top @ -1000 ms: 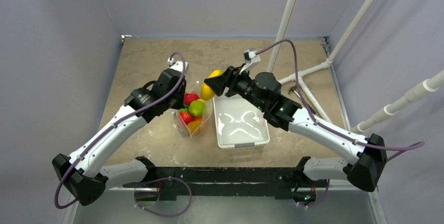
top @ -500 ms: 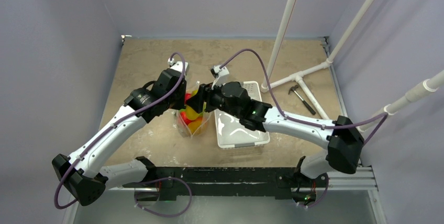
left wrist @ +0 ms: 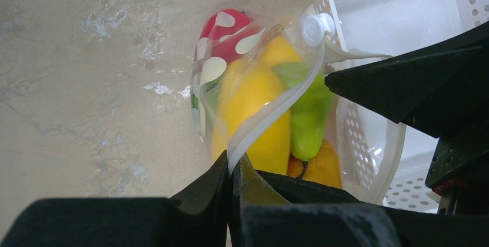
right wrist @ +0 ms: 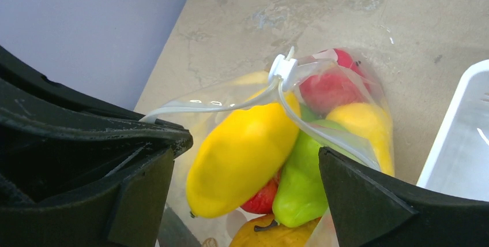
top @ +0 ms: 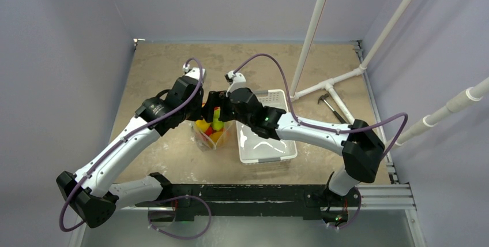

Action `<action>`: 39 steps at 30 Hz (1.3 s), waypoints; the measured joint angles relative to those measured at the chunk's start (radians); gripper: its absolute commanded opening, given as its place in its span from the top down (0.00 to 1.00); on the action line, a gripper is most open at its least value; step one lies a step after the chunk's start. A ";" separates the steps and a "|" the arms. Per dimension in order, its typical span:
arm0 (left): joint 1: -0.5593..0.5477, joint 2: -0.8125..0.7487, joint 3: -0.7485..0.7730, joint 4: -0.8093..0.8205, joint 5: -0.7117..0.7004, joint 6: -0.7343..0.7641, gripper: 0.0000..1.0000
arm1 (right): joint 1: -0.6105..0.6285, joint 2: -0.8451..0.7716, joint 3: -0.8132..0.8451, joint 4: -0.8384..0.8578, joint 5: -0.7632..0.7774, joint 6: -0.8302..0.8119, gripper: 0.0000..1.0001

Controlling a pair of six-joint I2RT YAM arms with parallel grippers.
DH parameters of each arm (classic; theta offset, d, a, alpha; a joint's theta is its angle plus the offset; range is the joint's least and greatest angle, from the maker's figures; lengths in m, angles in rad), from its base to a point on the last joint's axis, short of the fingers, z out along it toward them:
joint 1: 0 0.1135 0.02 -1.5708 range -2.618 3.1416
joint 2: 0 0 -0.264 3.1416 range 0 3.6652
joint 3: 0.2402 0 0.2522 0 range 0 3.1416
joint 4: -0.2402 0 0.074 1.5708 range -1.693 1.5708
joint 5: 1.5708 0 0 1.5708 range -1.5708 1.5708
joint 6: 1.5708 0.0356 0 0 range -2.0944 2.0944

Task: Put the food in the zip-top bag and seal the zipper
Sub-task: Place the fake fruit in the zipper food storage bag, then adjust the zipper food storage bag at the center of the board.

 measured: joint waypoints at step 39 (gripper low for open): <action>-0.003 -0.036 0.050 -0.007 0.130 0.190 1.00 | 0.001 -0.419 -0.021 -0.152 0.122 -0.435 0.20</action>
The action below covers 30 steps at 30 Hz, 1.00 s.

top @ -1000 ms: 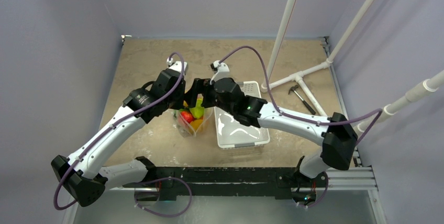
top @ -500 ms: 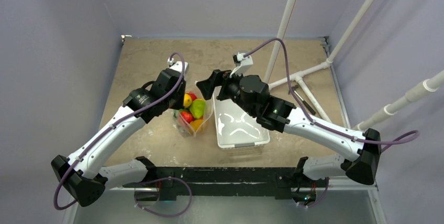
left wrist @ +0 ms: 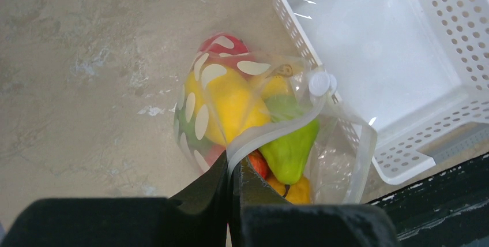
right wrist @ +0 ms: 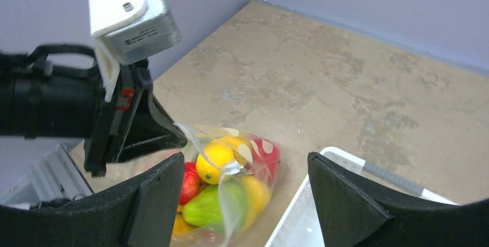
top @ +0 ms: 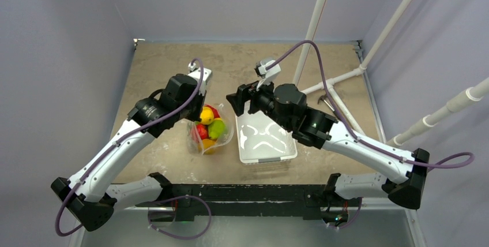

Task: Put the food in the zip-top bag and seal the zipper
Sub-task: Adjust the zipper food storage bag at the center of the board.

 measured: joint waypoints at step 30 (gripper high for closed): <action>-0.028 -0.173 -0.052 -0.027 0.452 0.319 1.00 | 0.000 -0.146 -0.196 -0.071 -0.611 -0.864 0.46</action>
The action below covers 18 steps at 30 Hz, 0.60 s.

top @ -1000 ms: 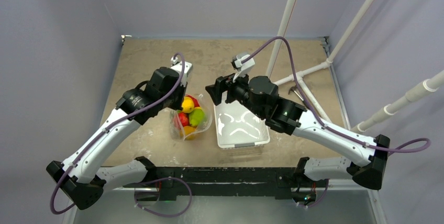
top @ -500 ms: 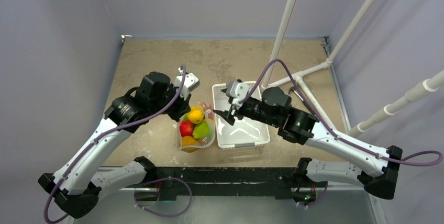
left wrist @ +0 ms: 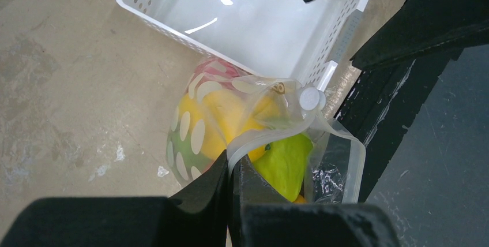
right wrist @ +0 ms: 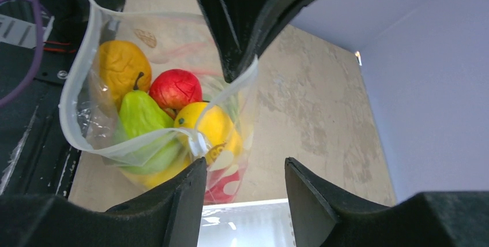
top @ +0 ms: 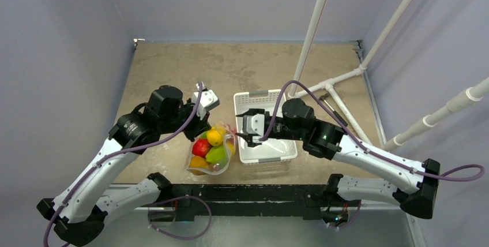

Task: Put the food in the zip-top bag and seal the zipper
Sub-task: Adjust the zipper food storage bag at the center of the board.

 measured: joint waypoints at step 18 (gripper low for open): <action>-0.012 0.014 0.000 -0.003 0.023 0.000 1.00 | 0.002 0.098 -0.027 0.015 -0.150 -0.107 0.54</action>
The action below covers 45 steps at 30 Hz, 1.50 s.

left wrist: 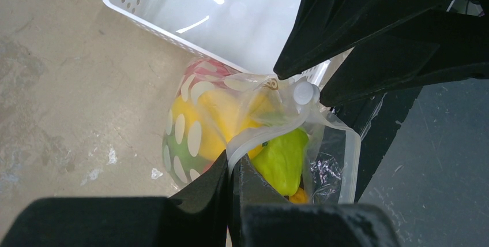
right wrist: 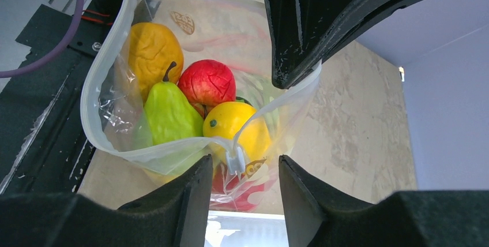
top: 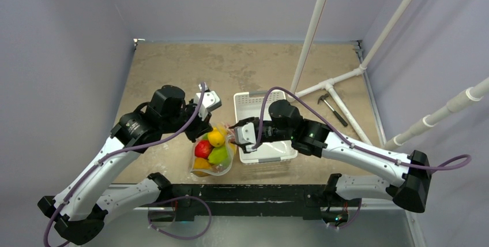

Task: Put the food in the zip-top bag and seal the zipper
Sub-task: Adjust the zipper food storage bag at the center of the board.

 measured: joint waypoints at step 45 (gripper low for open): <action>0.000 -0.117 0.027 -0.046 -0.037 -0.073 0.94 | 0.024 0.093 0.281 -0.251 0.128 0.171 1.00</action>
